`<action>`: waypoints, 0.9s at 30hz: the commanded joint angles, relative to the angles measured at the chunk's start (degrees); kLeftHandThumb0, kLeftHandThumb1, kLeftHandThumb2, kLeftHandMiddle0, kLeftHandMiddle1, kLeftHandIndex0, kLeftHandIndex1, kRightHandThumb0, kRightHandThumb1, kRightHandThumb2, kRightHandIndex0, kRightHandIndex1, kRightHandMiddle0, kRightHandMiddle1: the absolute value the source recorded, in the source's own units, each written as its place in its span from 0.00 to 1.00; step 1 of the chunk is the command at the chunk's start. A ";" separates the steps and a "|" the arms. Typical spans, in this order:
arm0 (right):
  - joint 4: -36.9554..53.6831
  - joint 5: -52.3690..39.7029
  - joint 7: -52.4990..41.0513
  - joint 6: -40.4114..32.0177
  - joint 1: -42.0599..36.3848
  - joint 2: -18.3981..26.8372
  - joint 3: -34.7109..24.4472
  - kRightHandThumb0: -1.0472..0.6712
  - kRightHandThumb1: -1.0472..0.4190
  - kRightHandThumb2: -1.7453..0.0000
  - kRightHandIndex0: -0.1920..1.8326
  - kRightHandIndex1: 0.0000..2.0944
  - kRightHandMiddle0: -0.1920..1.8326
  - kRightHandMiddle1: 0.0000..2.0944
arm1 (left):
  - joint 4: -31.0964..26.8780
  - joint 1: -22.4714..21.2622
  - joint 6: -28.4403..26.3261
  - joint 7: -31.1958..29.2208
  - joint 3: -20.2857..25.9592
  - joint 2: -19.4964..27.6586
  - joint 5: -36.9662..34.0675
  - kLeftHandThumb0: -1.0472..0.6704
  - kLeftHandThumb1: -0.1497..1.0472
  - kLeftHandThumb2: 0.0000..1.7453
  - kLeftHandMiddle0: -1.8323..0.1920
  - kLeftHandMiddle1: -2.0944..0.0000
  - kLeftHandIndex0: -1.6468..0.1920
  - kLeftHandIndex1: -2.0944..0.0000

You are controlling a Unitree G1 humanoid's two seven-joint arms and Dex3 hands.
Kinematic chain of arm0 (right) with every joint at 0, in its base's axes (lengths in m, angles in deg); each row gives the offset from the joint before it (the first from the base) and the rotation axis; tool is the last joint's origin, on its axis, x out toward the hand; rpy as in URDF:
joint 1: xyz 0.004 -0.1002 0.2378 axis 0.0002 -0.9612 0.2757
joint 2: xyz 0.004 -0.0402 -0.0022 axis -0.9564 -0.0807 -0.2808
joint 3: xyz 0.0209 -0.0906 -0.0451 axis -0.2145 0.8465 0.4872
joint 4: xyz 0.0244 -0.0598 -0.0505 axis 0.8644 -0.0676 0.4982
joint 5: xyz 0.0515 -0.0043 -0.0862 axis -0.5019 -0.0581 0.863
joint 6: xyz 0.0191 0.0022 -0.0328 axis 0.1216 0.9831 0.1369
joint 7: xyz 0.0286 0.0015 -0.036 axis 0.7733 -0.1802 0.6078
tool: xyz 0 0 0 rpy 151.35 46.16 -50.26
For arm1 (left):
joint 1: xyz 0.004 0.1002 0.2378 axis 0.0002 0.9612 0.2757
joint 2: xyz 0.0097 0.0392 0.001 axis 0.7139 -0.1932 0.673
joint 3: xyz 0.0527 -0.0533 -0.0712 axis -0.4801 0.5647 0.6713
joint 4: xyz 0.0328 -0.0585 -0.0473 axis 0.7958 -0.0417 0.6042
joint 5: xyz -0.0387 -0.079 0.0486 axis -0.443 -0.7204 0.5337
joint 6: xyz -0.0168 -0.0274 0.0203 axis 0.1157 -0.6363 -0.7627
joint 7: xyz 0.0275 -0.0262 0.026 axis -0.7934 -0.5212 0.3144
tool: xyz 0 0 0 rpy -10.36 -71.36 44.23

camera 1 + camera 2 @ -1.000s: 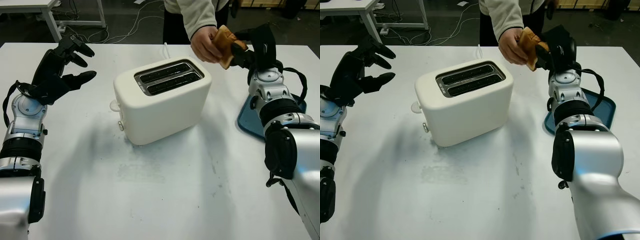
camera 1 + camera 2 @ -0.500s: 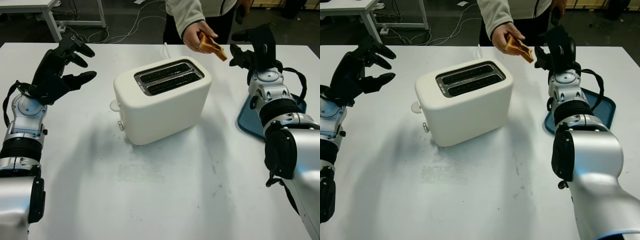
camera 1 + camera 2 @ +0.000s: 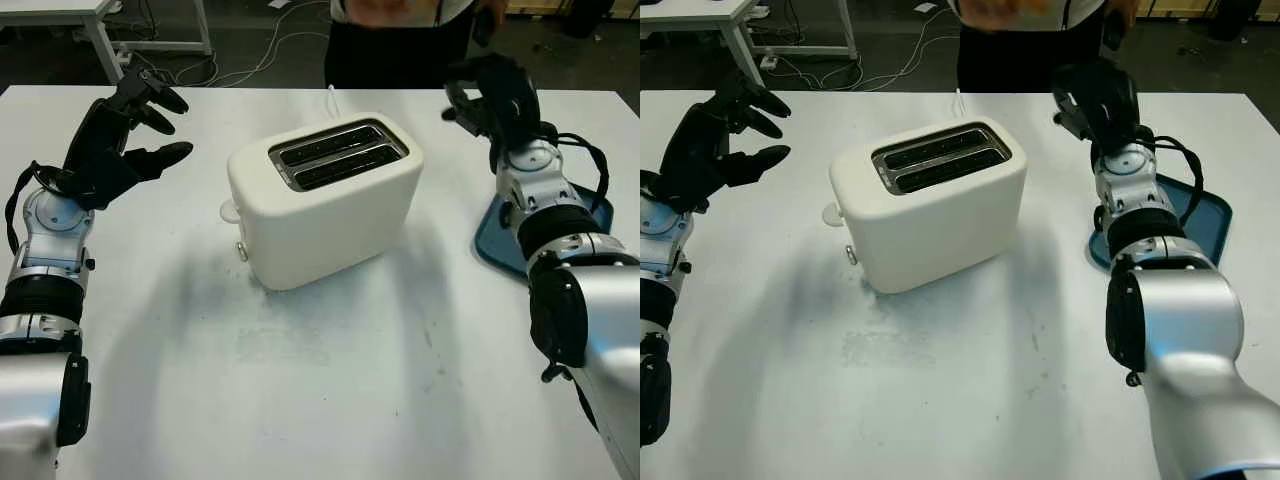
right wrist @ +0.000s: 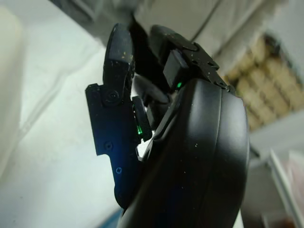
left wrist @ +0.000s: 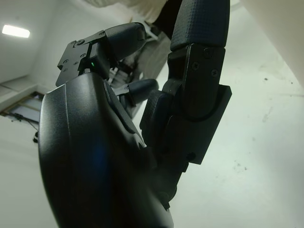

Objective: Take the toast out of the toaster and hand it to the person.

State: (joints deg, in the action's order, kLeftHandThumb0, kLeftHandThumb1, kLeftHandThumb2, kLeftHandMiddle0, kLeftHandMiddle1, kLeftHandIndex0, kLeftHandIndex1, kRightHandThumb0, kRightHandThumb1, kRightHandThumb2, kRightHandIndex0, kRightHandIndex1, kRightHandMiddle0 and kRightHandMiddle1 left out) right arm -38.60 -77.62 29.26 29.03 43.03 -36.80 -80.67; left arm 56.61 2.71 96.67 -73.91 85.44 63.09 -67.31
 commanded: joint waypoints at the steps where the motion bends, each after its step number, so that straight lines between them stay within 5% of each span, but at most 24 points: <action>1: 5.63 -2.19 -2.47 3.74 -4.91 0.68 -0.68 0.23 0.09 0.65 0.22 0.00 0.23 0.00 | -2.05 2.18 -1.24 0.66 0.91 -0.36 -1.05 0.00 0.89 0.14 0.88 0.19 0.85 0.25; 5: 24.27 -6.81 -6.84 3.37 -17.89 -0.57 -1.56 0.22 0.09 0.61 0.19 0.00 0.20 0.00 | -6.00 6.57 -0.40 3.04 2.65 -1.53 -1.94 0.00 0.89 0.14 0.90 0.19 0.87 0.26; 13: 53.72 -16.05 -7.65 -8.54 -39.63 -5.35 -3.40 0.29 0.09 0.57 0.17 0.00 0.17 0.00 | -14.28 16.98 -0.58 6.58 5.74 -7.07 -5.51 0.00 0.89 0.13 0.88 0.24 0.85 0.30; 27: 71.12 -17.30 -3.54 -13.91 -57.49 -15.48 0.39 0.22 0.09 0.59 0.18 0.00 0.18 0.00 | -28.31 31.21 -4.71 12.05 5.33 -14.02 -3.79 0.00 0.89 0.16 0.91 0.19 0.90 0.23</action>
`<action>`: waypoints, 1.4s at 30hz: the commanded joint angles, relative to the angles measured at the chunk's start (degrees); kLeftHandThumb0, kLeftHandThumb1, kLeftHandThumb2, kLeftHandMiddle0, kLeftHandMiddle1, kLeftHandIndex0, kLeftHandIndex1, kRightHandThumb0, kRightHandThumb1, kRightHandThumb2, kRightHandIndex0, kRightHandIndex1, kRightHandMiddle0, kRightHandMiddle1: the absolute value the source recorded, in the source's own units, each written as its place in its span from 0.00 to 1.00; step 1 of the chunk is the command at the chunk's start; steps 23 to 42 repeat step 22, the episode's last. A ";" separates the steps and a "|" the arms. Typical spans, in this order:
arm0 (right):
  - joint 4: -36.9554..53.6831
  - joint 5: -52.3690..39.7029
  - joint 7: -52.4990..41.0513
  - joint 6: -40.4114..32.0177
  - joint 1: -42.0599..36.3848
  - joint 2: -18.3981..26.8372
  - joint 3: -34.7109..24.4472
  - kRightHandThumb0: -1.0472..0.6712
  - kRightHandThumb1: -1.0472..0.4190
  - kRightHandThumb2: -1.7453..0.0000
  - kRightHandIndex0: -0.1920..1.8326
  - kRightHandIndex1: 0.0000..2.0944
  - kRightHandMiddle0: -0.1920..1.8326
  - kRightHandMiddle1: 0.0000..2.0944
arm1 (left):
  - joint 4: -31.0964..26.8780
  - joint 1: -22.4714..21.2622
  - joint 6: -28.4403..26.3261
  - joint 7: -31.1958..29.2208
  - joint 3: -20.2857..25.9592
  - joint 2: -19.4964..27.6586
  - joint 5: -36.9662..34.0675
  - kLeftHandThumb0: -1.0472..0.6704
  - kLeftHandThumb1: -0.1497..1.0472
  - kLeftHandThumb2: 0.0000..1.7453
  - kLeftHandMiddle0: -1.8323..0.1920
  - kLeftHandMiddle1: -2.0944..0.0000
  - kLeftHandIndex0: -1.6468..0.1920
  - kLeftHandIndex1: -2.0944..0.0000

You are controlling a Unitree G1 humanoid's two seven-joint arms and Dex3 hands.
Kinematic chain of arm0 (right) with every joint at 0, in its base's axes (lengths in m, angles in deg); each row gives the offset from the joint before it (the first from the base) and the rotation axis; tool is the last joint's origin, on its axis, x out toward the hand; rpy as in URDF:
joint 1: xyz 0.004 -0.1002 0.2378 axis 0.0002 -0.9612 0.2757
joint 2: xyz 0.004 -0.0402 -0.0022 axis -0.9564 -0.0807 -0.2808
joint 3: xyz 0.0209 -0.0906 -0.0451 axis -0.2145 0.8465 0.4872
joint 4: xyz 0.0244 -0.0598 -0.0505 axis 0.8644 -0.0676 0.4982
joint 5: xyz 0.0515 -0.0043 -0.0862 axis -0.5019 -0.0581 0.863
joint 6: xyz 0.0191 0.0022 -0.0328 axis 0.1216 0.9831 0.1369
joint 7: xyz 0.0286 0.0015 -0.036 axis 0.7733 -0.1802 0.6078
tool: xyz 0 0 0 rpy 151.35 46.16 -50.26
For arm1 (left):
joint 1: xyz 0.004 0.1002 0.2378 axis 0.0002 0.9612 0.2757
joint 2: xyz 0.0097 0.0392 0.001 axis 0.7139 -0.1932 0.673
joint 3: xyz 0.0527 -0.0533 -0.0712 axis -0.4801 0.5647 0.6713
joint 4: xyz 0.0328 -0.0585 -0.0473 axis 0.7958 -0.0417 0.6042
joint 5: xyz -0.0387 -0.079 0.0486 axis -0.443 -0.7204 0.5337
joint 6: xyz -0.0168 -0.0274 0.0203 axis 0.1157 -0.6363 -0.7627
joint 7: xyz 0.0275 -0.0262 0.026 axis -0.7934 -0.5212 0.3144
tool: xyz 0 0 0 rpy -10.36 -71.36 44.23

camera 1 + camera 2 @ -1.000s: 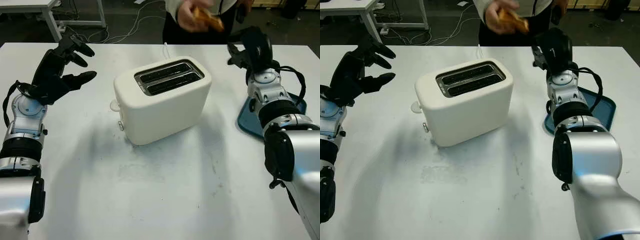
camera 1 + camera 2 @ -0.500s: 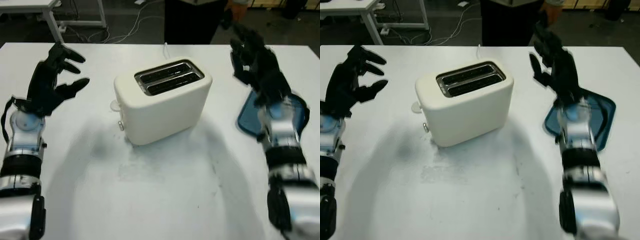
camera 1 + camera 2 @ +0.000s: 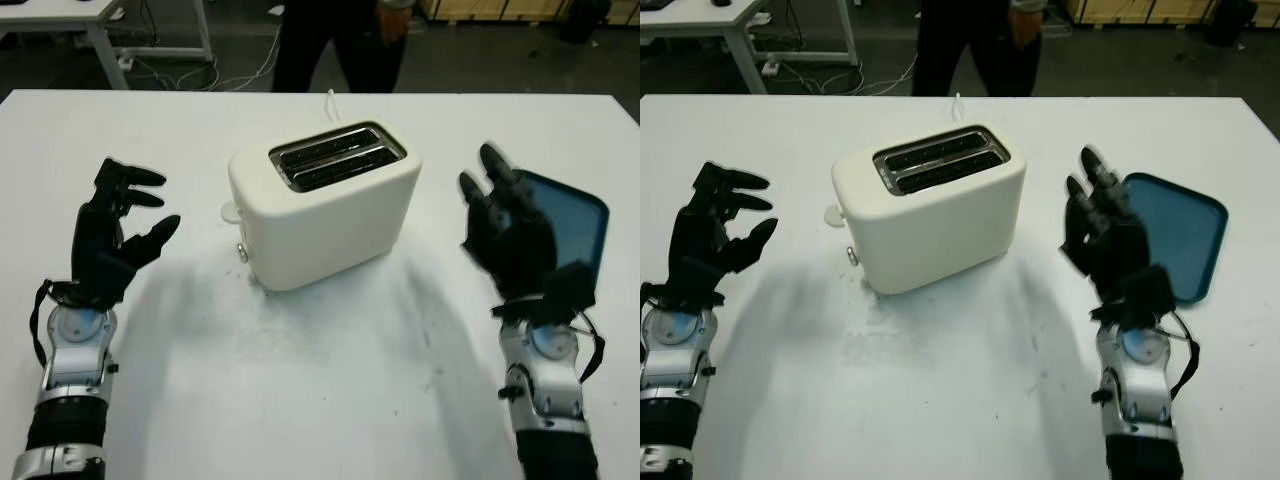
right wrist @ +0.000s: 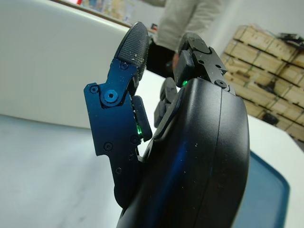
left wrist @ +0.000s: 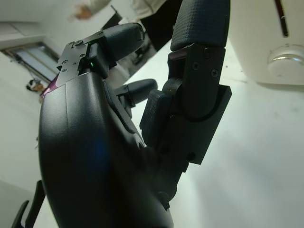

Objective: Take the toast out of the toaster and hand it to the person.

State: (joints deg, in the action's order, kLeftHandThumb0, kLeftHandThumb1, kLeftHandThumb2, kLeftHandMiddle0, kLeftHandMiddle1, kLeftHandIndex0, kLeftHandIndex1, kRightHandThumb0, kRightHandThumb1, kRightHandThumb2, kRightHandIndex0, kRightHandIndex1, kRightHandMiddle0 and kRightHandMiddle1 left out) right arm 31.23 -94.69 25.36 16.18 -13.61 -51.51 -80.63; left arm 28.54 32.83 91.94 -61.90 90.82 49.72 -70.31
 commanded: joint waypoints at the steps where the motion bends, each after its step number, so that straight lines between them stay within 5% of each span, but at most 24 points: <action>1: 1.72 -0.47 0.41 -1.28 -1.33 -1.33 0.68 0.21 0.09 0.59 0.18 0.00 0.18 0.00 | 0.54 1.26 0.78 -0.03 -0.02 -1.22 -1.07 0.00 0.89 0.16 0.91 0.19 0.90 0.24; 11: 1.22 1.91 3.62 -4.10 -3.33 -5.19 3.51 0.24 0.09 0.56 0.17 0.01 0.17 0.00 | 6.90 2.20 5.59 0.15 -1.77 -3.39 1.18 0.00 0.89 0.23 0.91 0.20 0.90 0.24; 22: -0.72 4.20 9.58 -5.16 -3.19 -7.80 2.62 0.33 0.09 0.62 0.21 0.02 0.21 0.02 | 14.64 -0.54 9.05 0.64 -1.80 -5.09 0.75 0.00 0.89 0.16 0.89 0.17 0.86 0.22; 42: -0.72 4.20 9.58 -5.16 -3.19 -7.80 2.62 0.33 0.09 0.62 0.21 0.02 0.21 0.02 | 14.64 -0.54 9.05 0.64 -1.80 -5.09 0.75 0.00 0.89 0.16 0.89 0.17 0.86 0.22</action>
